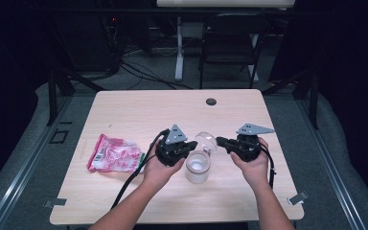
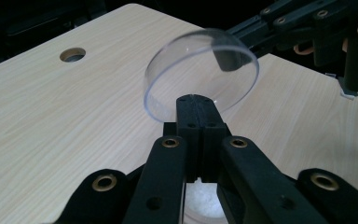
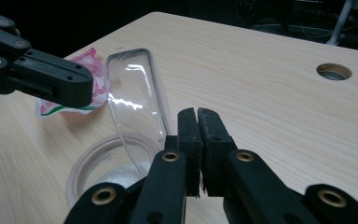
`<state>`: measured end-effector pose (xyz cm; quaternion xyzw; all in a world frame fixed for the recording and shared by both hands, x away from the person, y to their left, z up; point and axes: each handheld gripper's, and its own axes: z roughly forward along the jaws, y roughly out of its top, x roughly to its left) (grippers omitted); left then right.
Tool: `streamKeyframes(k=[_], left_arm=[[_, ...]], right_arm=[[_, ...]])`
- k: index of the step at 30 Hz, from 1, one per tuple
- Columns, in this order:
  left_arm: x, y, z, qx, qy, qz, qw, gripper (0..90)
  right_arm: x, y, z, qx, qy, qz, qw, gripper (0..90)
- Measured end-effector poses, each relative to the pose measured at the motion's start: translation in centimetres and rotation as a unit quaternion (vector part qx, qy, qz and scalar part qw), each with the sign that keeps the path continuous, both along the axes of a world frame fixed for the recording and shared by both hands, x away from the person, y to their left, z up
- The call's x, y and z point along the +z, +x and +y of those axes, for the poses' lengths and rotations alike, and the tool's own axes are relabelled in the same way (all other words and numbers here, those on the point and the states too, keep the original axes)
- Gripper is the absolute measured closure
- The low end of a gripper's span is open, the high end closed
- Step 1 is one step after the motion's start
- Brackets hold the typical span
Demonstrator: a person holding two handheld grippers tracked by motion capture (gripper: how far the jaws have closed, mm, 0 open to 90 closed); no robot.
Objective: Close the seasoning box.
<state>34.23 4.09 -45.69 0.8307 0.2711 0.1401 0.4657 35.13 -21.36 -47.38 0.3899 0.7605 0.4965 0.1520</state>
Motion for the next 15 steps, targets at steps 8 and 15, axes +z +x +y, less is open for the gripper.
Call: streamKeyframes(k=[8,15], left_arm=[[-0.1,-0.4,0.3,0.003,0.003,0.001,1.0,90.0],[-0.6,-0.7,0.8,0.004,0.003,0.008,1.0,90.0]], right_arm=[[0.0,-0.3,0.8,0.019,0.0,0.002,0.9998,87.0],[0.0,-0.4,1.2,0.026,-0.005,0.002,0.9996,86.5]])
